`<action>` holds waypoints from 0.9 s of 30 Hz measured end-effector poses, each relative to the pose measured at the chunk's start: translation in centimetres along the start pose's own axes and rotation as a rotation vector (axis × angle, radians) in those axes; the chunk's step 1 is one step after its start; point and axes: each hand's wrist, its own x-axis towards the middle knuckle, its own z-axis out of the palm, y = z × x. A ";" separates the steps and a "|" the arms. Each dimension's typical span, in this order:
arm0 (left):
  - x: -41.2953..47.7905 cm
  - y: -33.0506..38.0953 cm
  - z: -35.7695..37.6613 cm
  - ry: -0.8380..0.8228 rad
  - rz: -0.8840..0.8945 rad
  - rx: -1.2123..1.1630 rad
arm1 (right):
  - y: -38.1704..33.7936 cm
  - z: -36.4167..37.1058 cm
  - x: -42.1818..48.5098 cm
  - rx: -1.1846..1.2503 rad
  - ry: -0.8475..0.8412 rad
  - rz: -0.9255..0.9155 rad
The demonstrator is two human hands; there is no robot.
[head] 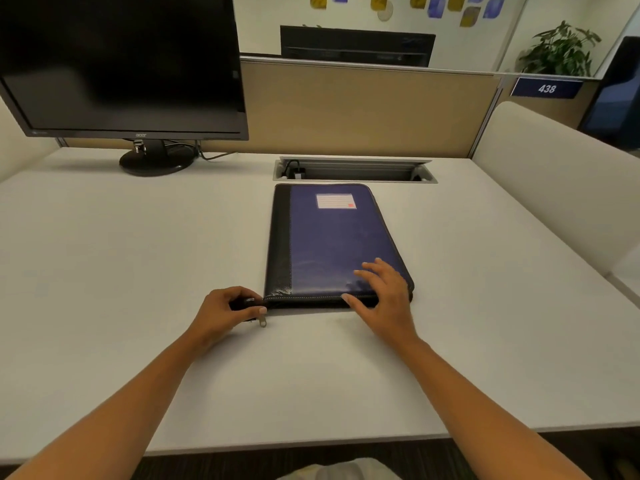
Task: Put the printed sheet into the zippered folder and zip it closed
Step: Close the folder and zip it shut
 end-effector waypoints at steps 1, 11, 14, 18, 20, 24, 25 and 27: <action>0.0 -0.1 0.0 -0.008 0.001 -0.020 | -1.2 0.7 -0.1 -0.001 0.031 -0.057; -0.9 -0.5 -0.8 -0.027 0.045 -0.129 | -9.4 5.3 -0.8 0.113 -0.467 0.091; -1.0 -0.7 -0.7 -0.022 0.048 -0.151 | -10.3 5.8 -0.9 0.055 -0.478 0.098; -1.1 -0.6 -0.7 -0.025 0.041 -0.179 | -11.7 6.6 -1.0 -0.054 -0.495 0.083; -1.1 -0.6 -0.7 -0.023 0.036 -0.189 | -12.1 6.9 -0.9 -0.063 -0.485 0.080; -1.1 -0.6 -0.7 -0.012 0.032 -0.182 | -12.3 7.1 -0.8 -0.070 -0.493 0.067; -1.1 -0.7 -0.7 -0.004 0.031 -0.184 | -12.2 7.1 -0.8 -0.075 -0.500 0.058; -1.0 -0.9 -0.8 0.011 0.032 -0.186 | -12.1 7.1 -0.7 -0.085 -0.512 0.041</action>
